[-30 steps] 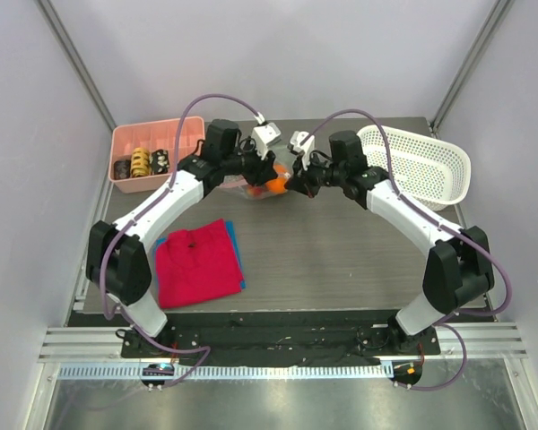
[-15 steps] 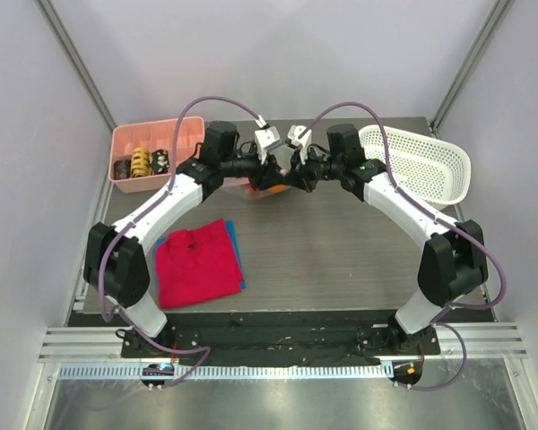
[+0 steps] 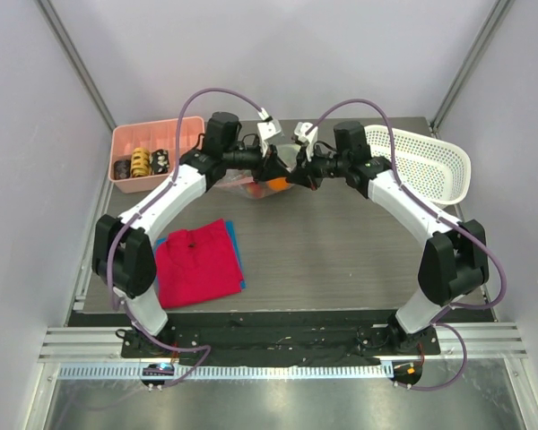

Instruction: Open the zip-top bag and remove the fake food

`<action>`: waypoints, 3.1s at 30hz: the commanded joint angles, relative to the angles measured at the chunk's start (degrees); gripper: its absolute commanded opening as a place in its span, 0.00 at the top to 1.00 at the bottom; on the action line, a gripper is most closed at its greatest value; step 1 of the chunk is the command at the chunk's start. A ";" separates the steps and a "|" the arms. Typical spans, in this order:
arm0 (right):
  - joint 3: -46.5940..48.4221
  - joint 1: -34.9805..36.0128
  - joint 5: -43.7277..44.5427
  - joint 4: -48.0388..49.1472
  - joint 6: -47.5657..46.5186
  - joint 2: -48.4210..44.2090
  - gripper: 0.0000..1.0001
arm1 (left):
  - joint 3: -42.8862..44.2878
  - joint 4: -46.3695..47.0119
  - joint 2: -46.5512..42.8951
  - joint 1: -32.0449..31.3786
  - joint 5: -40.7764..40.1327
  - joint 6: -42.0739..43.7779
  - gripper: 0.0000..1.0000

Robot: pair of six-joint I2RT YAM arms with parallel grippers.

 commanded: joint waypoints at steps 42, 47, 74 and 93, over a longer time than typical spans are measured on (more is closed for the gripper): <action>-4.29 -7.49 14.40 27.16 19.56 -1.50 0.99 | -20.07 -18.37 -14.23 6.56 -42.05 -33.57 1.00; -2.27 -7.49 11.24 26.11 19.74 0.26 0.99 | -23.59 -16.46 -21.07 6.39 -35.51 -27.18 0.79; 3.63 -7.58 8.69 19.51 17.45 1.14 0.99 | -0.39 -0.89 -1.49 -4.68 -41.90 -16.26 0.66; 4.60 -7.14 24.90 8.10 40.38 -1.40 0.56 | 19.65 -23.39 2.83 -5.74 -41.92 -31.77 1.00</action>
